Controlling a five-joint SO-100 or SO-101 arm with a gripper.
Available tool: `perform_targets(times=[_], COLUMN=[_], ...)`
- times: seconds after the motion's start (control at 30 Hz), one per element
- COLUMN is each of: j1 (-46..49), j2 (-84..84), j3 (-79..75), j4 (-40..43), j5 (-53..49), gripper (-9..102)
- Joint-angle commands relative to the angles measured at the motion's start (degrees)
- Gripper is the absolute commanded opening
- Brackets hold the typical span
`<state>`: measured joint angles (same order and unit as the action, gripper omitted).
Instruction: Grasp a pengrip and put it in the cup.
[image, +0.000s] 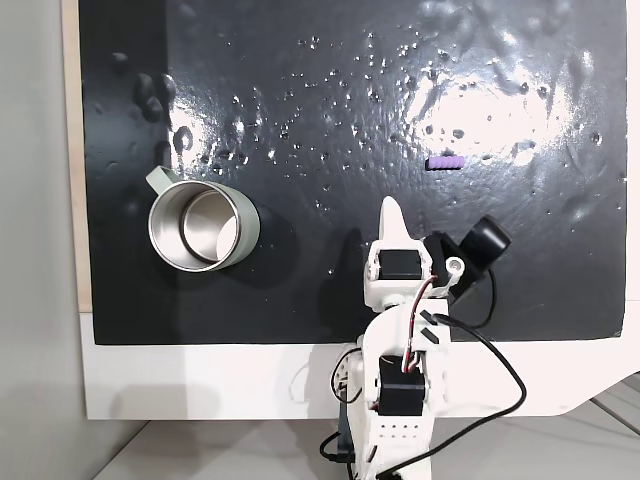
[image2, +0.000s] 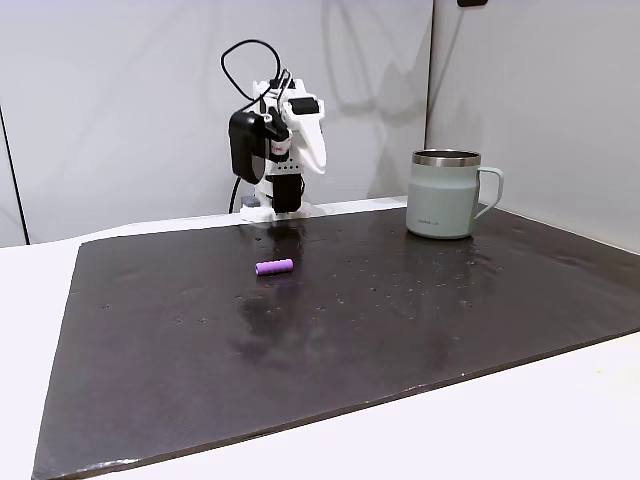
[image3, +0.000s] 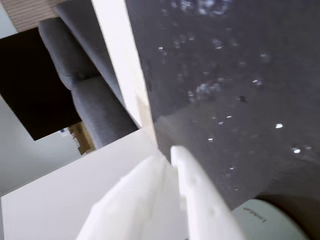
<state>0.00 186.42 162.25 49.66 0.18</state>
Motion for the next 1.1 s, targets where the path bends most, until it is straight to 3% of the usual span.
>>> perform_targets(times=[0.0, 0.1, 0.33, 0.53, 0.87, 1.07], j1=[1.23, 2.81, 5.36, 8.26, 15.82, 16.17], j2=[-11.6, -21.8, -34.54, -48.87, -73.83, -82.27], j3=[-13.8, -24.87, -38.32, -50.36, -69.7, -72.33], j4=[6.33, 13.01, 22.5, 29.44, 34.45, 31.82], j5=[-0.88, -1.05, -1.49, -1.76, -6.86, -14.68], gripper=[0, 2, 17, 19, 21, 22])
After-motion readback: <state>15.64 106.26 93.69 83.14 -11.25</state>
